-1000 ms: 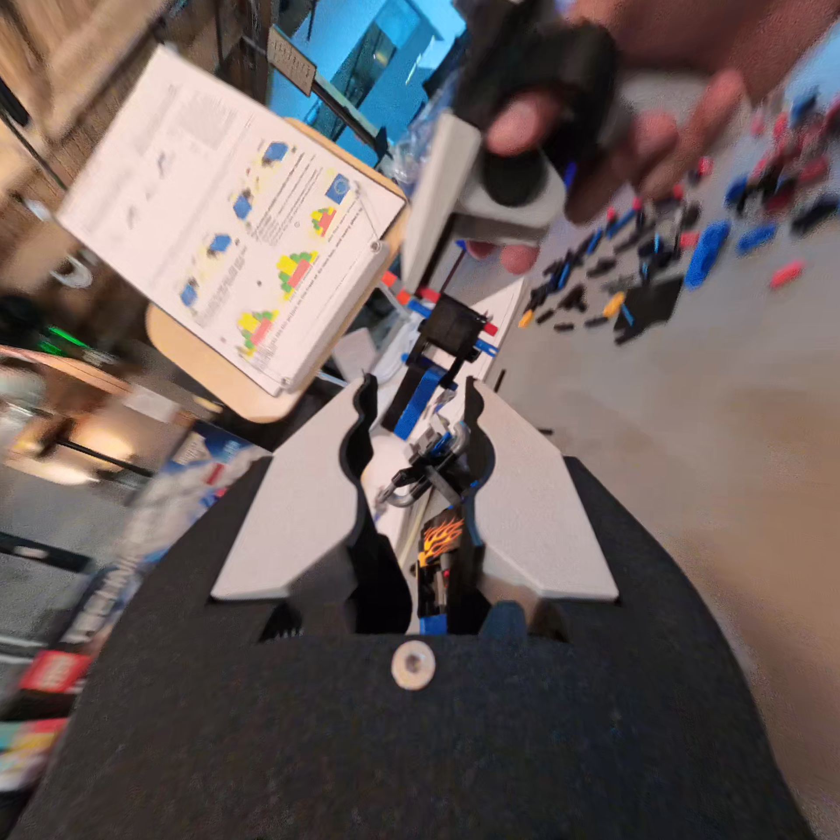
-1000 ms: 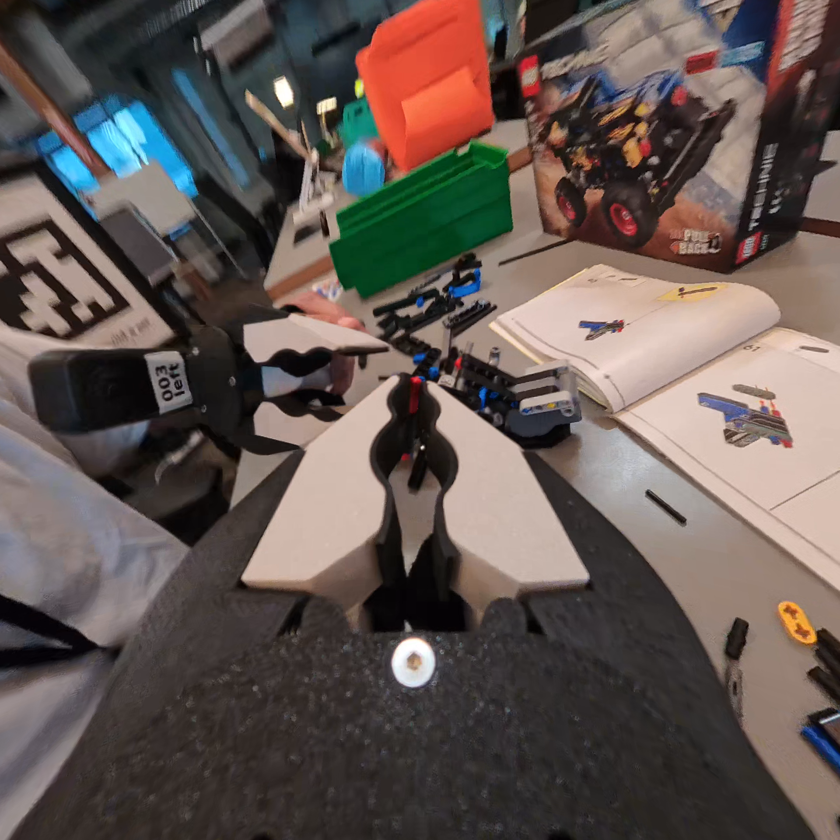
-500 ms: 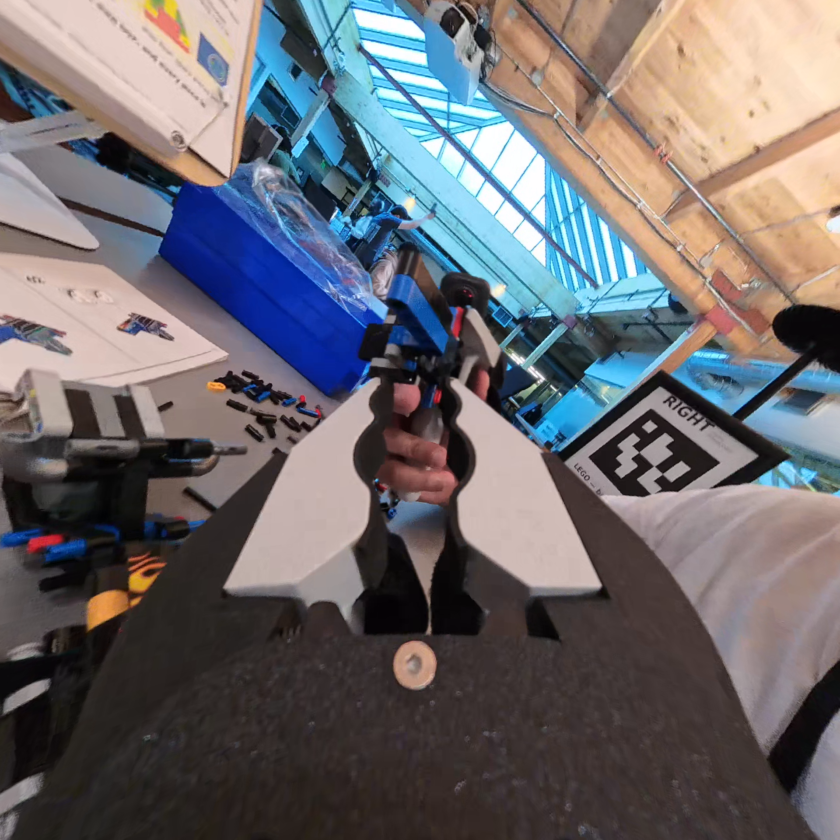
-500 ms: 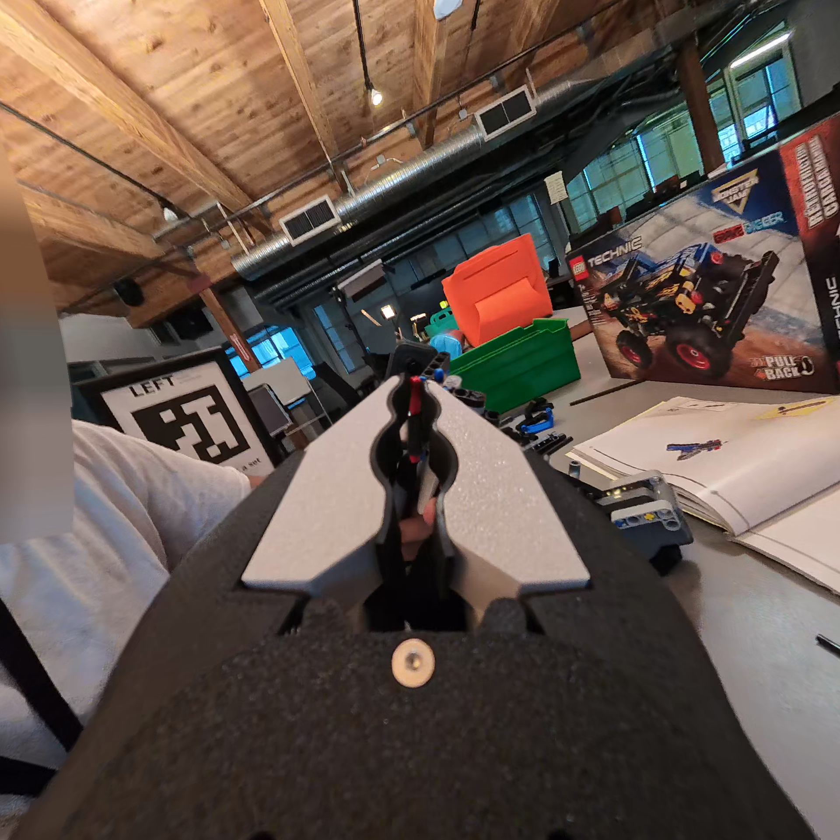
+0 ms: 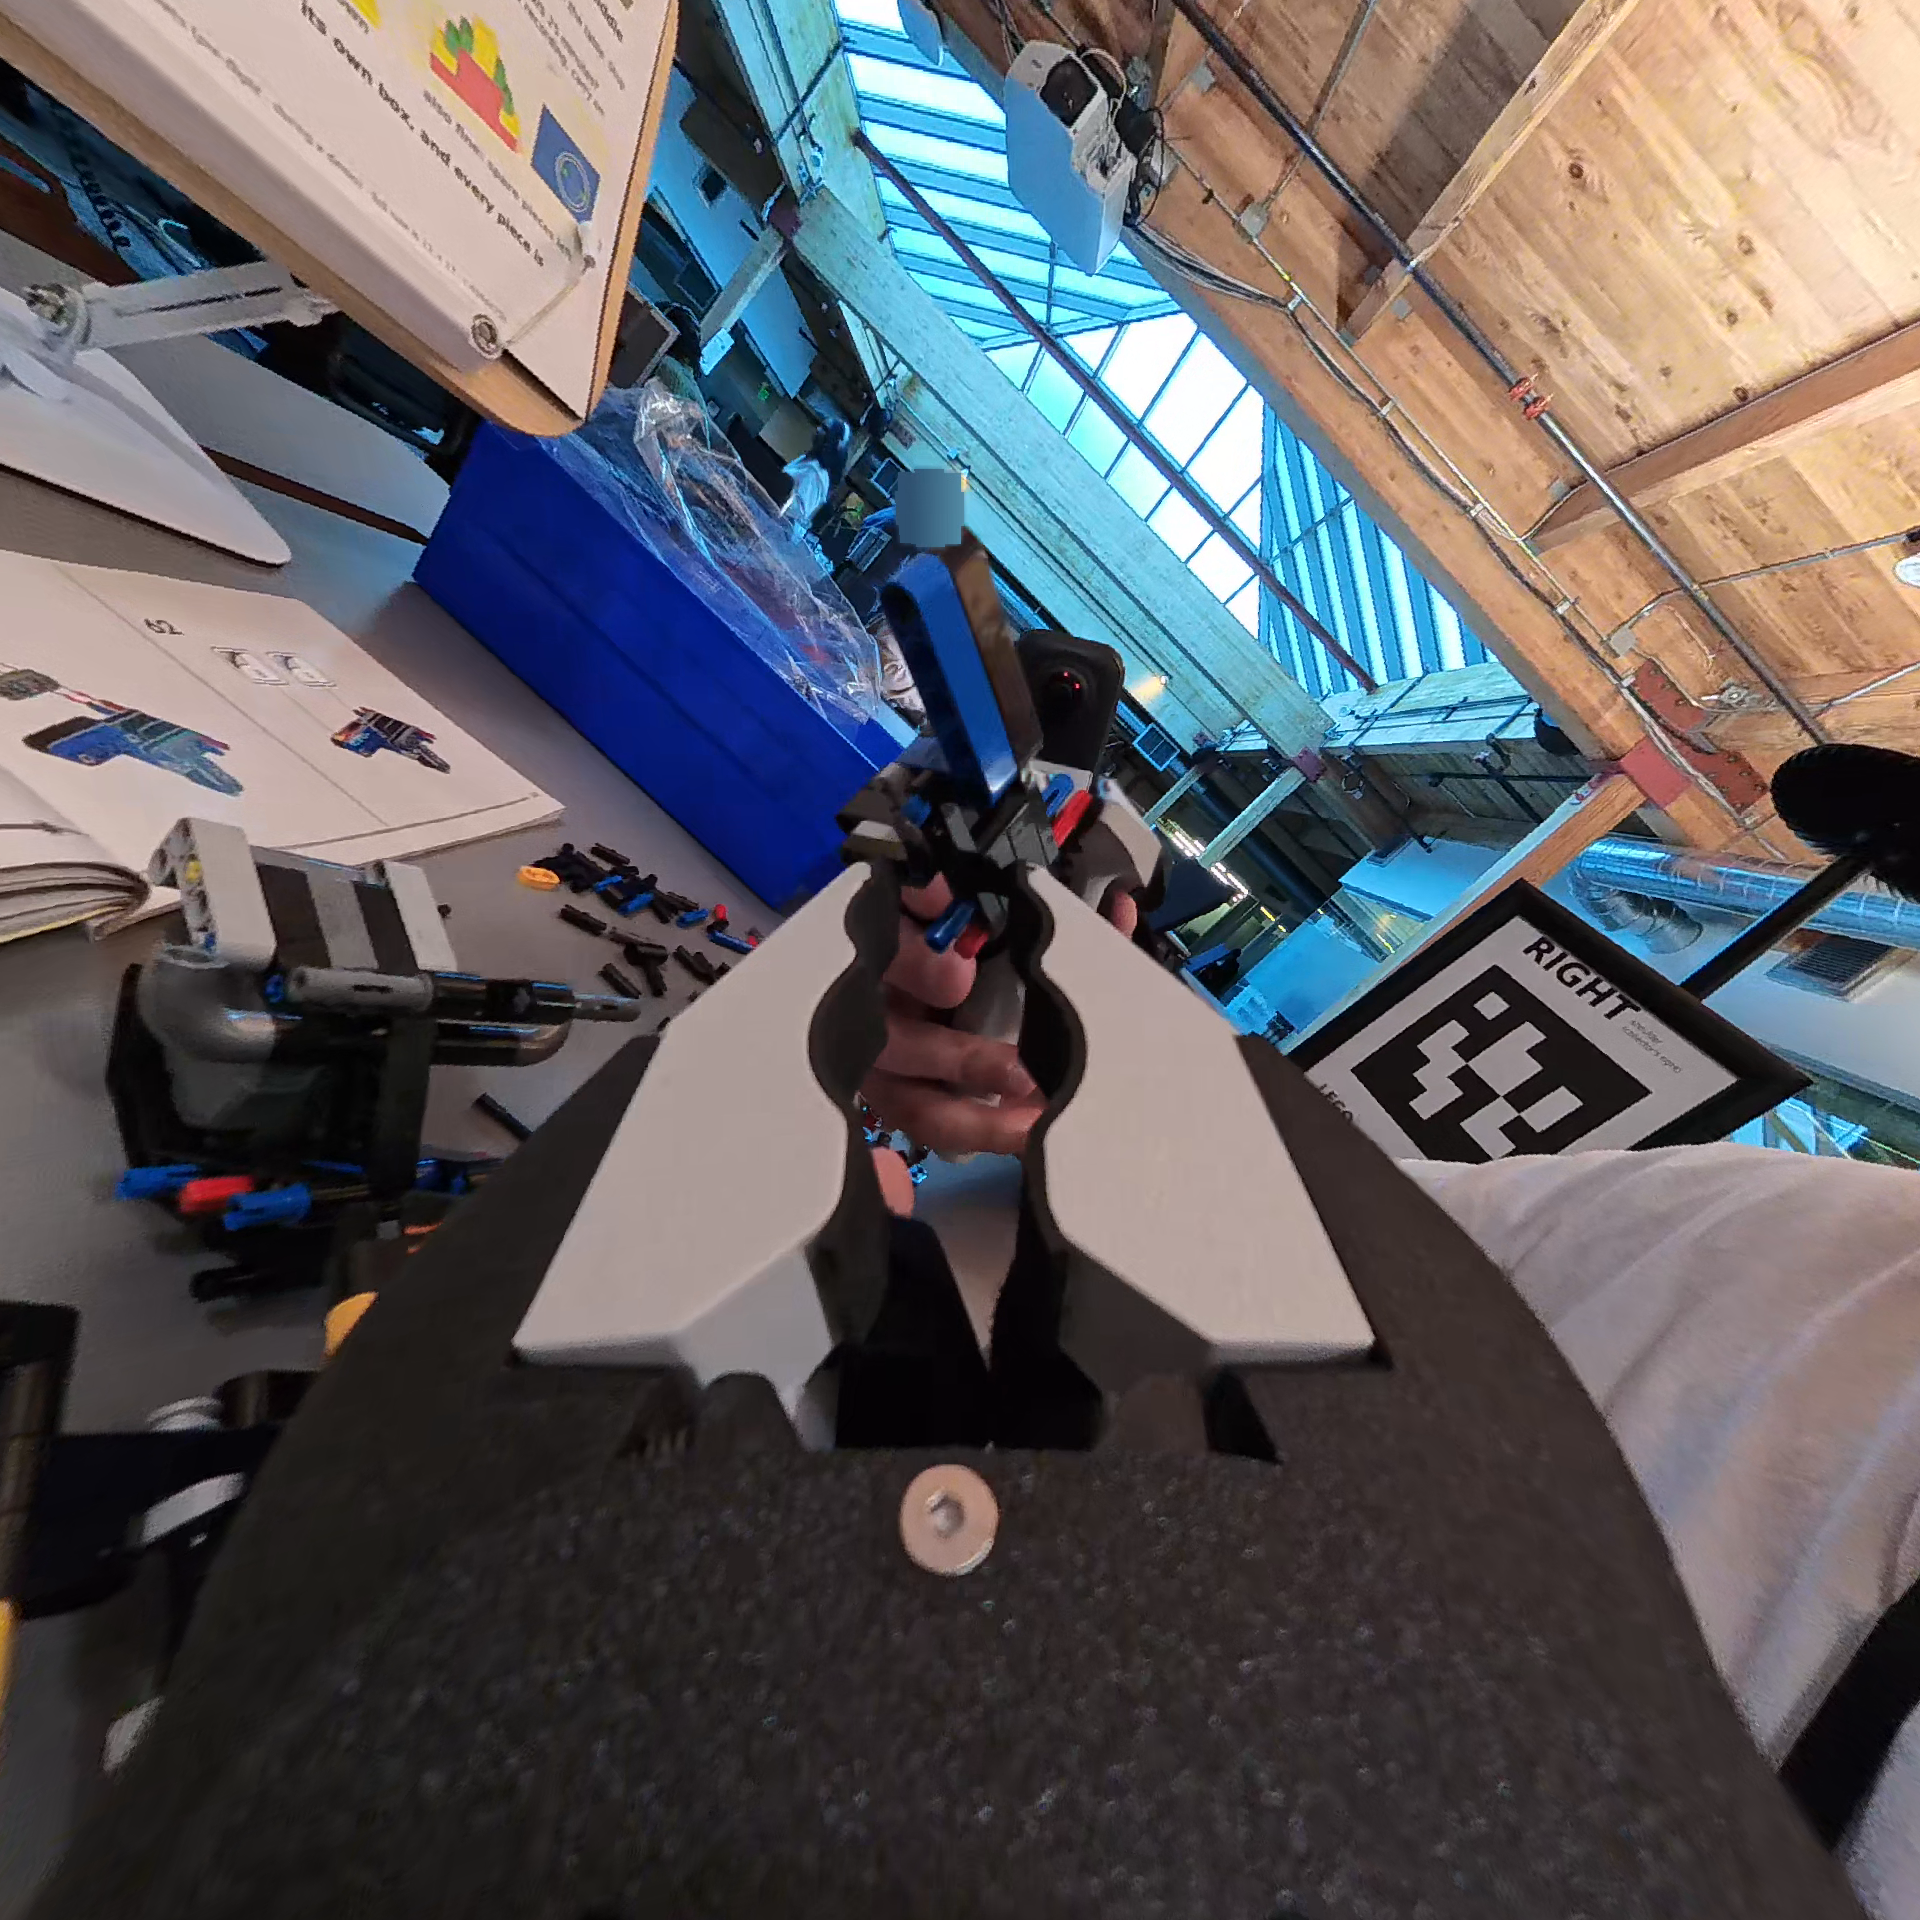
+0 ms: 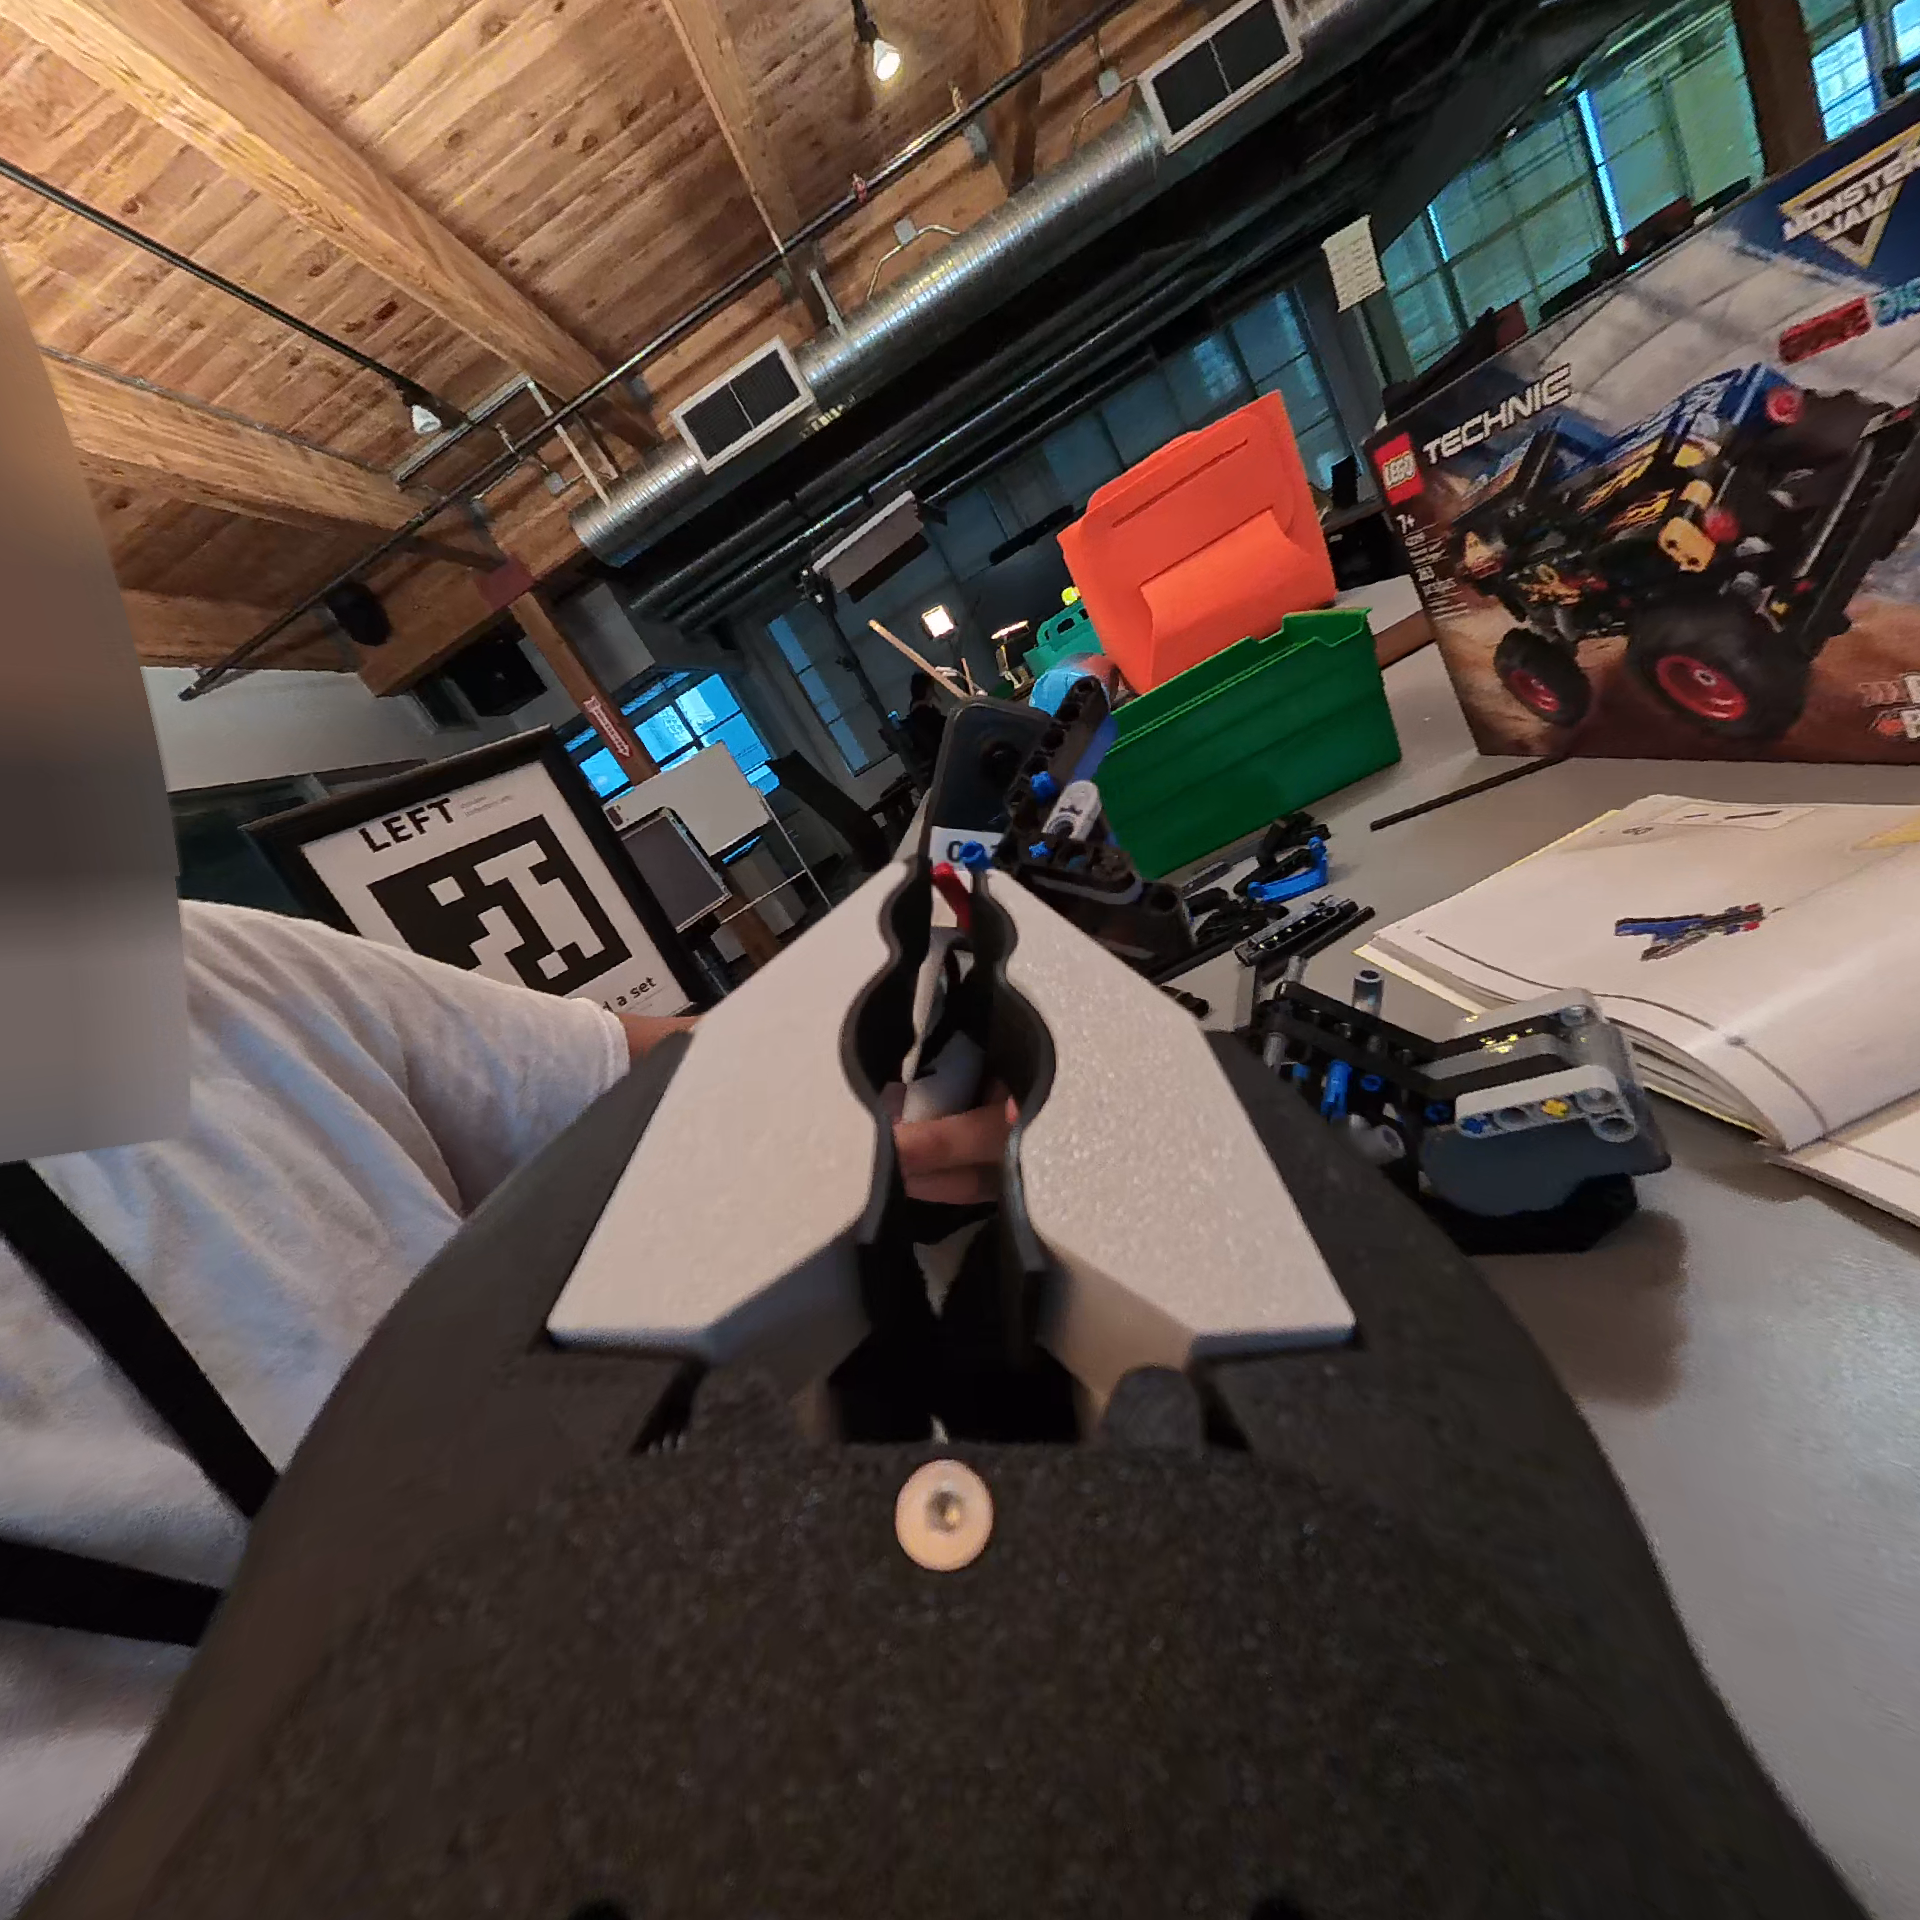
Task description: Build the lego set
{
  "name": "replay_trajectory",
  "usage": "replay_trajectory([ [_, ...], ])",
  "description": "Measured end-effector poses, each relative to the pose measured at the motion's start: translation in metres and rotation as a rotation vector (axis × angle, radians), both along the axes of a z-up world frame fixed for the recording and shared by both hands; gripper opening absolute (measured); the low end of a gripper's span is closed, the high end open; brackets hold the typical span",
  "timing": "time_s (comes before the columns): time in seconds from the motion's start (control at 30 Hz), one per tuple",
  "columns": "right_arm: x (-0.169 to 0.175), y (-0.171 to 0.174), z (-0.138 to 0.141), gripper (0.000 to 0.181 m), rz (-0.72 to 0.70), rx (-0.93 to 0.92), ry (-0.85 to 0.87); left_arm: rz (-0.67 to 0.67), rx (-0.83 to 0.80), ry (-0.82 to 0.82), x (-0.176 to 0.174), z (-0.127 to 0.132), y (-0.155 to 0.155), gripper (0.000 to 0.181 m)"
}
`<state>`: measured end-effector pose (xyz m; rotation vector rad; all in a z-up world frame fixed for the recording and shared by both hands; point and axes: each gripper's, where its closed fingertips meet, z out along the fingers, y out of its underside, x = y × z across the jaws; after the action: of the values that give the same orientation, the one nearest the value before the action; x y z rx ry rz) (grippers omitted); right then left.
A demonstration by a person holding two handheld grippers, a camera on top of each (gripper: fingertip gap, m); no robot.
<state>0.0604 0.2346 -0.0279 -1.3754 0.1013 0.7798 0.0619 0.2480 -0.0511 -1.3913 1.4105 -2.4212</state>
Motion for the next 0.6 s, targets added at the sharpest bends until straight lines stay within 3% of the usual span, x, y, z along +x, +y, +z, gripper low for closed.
replay_trajectory([
  [0.37,0.011,0.004,-0.02,0.003,-0.09,-0.125,-0.194,0.105,0.24,-0.03,0.004,-0.009,0.01,0.01],
  [0.6,0.012,-0.001,-0.007,0.002,-0.019,-0.05,-0.024,0.181,0.374,-0.173,-0.001,0.008,0.012,0.015],
])
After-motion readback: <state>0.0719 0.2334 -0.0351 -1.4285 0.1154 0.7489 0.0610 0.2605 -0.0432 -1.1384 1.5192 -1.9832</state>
